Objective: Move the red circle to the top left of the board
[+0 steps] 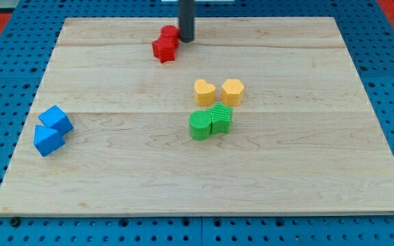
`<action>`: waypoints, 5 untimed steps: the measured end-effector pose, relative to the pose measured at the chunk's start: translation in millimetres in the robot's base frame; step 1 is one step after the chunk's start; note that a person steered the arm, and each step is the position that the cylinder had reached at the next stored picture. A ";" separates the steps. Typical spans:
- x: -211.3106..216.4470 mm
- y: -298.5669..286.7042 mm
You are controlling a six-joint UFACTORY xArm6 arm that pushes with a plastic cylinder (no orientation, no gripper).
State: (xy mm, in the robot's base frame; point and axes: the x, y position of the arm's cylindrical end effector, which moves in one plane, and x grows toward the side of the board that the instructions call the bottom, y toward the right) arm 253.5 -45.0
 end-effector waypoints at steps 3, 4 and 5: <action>-25.8 -145.2; -21.7 -122.1; -21.7 -122.1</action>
